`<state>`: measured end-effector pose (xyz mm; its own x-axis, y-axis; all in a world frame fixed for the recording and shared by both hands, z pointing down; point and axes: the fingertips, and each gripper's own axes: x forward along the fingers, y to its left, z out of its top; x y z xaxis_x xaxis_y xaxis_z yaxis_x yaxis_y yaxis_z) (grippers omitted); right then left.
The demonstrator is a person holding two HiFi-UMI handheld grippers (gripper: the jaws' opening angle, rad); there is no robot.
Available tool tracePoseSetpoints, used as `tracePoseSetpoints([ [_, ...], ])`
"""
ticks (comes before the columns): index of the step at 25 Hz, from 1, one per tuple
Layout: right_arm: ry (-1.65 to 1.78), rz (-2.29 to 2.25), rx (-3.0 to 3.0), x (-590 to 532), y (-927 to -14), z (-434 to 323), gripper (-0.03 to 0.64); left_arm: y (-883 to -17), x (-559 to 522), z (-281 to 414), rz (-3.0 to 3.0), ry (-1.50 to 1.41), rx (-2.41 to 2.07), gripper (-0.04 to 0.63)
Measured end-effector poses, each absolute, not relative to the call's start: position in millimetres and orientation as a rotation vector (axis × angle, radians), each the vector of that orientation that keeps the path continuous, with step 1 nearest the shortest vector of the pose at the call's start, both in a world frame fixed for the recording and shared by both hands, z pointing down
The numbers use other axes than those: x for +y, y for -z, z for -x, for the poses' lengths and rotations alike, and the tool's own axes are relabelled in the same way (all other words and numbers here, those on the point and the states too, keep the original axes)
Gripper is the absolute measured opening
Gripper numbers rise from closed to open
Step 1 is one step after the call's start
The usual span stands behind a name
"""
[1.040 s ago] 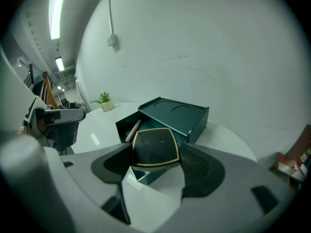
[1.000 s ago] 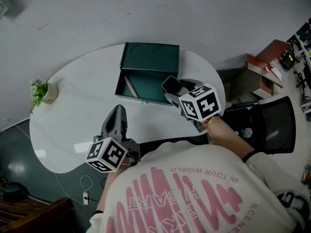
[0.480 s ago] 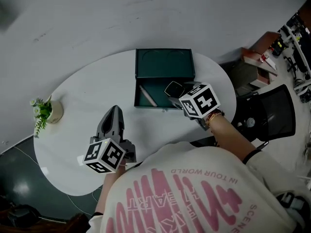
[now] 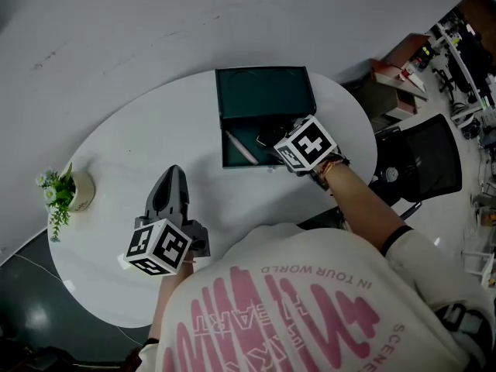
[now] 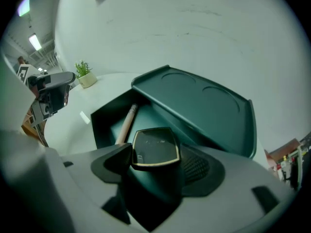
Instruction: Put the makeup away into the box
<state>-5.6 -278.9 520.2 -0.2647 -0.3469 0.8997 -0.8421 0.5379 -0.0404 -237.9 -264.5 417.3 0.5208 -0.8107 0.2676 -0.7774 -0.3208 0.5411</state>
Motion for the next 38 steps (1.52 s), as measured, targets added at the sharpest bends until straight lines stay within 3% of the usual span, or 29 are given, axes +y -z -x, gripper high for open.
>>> tracePoseSetpoints([
  [38,-0.735,-0.924,-1.734,-276,-546,15,0.319,-431,-261,242,-2.157,0.082,-1.248,0.002],
])
